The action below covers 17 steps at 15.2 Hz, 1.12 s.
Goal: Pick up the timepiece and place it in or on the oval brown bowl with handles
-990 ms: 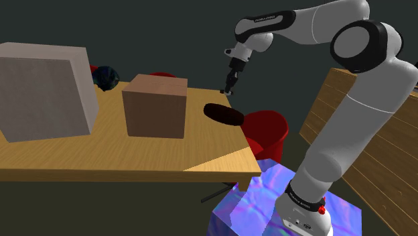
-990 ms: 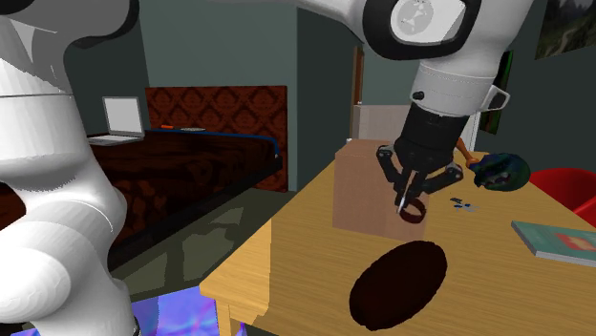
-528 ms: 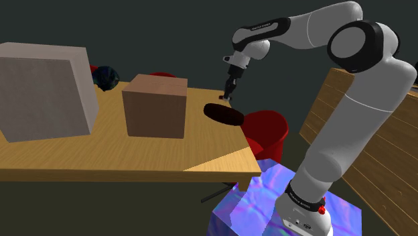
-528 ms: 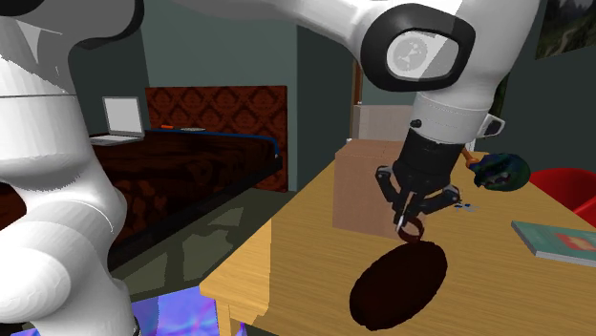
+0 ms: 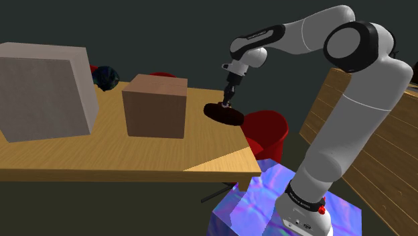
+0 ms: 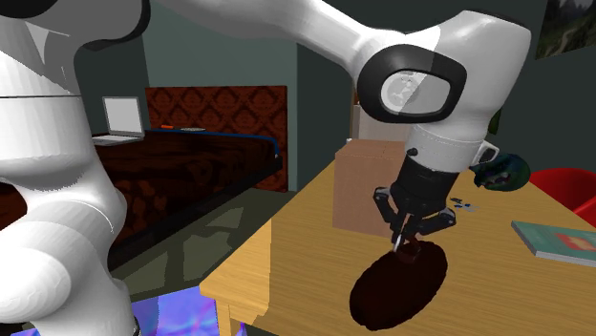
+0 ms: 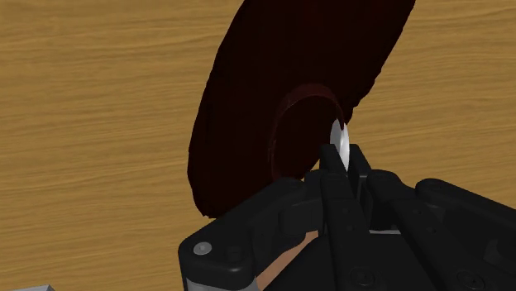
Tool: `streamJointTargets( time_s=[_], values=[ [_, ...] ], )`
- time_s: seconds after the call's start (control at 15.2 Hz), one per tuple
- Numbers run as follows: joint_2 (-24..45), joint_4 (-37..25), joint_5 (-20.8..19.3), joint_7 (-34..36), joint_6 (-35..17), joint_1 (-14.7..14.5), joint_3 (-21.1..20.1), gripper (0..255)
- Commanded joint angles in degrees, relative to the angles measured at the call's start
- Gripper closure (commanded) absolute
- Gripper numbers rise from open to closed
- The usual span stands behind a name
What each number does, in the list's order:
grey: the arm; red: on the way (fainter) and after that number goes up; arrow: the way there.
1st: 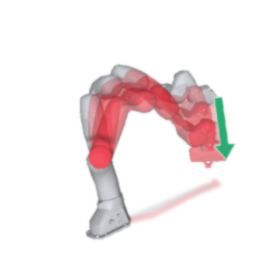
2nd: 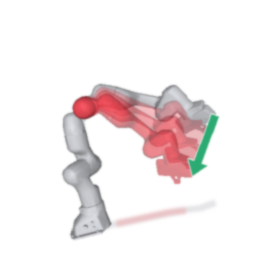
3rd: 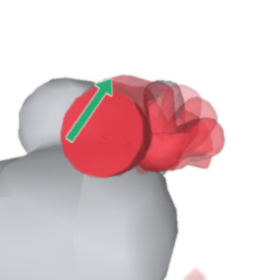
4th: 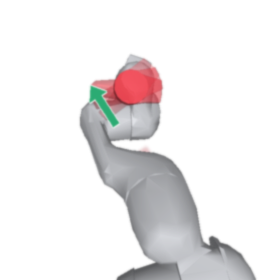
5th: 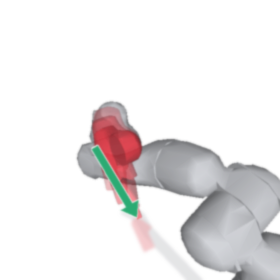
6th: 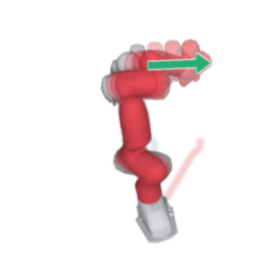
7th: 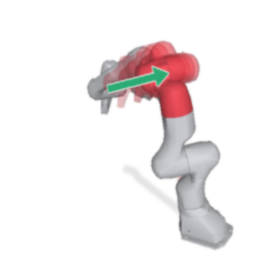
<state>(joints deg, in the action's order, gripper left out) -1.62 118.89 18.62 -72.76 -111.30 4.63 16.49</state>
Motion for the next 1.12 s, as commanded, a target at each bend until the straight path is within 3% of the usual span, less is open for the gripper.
streamJointTargets(
  time_s=[0.0, 0.4, 0.46, 0.79, 1.06],
  values=[
    [0.18, 0.16, 0.10, -0.14, -0.34, 0.00, 0.00, 255],
    [0.18, 0.15, 0.10, -0.14, -0.32, 0.00, 0.00, 255],
    [0.18, 0.15, 0.10, -0.14, -0.32, 0.00, 0.00, 0],
    [0.18, 0.15, 0.10, -0.14, -0.32, 0.00, 0.00, 0],
    [-0.87, -5.69, -1.18, 0.59, 6.66, 0.89, 0.92, 0]
  ],
)
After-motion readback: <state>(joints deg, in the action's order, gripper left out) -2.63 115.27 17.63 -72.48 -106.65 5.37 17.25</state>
